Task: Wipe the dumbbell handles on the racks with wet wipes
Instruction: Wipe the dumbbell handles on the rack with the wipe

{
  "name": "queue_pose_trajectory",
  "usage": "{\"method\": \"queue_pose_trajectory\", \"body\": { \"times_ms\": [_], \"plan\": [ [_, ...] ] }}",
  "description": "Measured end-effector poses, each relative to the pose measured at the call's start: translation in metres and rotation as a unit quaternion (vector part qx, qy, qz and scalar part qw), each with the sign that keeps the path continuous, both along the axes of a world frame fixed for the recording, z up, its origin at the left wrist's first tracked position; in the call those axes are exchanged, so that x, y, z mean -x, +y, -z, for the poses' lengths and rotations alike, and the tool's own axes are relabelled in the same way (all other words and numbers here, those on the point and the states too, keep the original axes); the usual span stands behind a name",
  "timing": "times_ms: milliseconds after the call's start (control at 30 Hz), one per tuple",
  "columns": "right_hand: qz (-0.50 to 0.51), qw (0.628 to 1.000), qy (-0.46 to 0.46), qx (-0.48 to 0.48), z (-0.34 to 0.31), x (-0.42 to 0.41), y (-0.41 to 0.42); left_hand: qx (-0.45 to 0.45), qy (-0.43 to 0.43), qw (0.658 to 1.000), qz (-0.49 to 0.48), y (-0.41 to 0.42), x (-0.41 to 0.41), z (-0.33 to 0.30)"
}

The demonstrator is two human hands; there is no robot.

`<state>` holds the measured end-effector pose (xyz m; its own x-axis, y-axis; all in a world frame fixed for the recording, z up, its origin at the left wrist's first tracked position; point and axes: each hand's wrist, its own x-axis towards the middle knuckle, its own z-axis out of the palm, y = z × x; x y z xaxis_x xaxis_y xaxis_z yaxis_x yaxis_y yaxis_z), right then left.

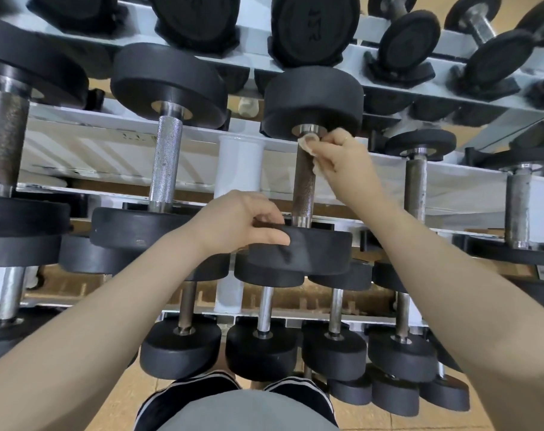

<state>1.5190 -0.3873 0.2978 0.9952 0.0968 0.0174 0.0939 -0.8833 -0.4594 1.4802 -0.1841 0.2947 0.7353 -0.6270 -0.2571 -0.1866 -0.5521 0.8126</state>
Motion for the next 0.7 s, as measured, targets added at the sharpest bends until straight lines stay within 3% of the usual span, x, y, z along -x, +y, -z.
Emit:
{"method": "queue_pose_trajectory", "body": {
  "times_ms": [133, 200, 267, 333, 433, 567, 700],
  "plan": [
    [-0.114, 0.989, 0.09, -0.005, 0.0, 0.025, -0.011, -0.038, 0.0, 0.999, -0.016, -0.005, 0.002, -0.001],
    [-0.203, 0.963, 0.175, -0.01, -0.002, 0.039, -0.018, -0.042, 0.016, 0.999, -0.021, -0.005, 0.002, -0.003],
    [-0.231, 0.945, 0.226, -0.061, -0.005, 0.042, -0.024, -0.037, 0.029, 0.998, -0.032, -0.006, 0.003, -0.005],
    [-0.152, 0.963, 0.175, -0.138, -0.006, 0.032, -0.028, -0.025, 0.038, 0.998, -0.049, -0.007, 0.003, -0.005],
    [0.1, 0.972, 0.036, -0.211, 0.005, 0.005, -0.024, -0.01, 0.041, 0.997, -0.067, -0.007, 0.005, -0.003],
    [0.232, 0.908, 0.101, -0.334, 0.023, -0.01, -0.003, 0.006, 0.055, 0.995, -0.084, -0.007, 0.007, -0.003],
    [0.196, 0.906, 0.218, -0.305, 0.029, 0.012, -0.013, 0.007, 0.057, 0.993, -0.099, -0.007, 0.008, -0.001]
  ]
}}
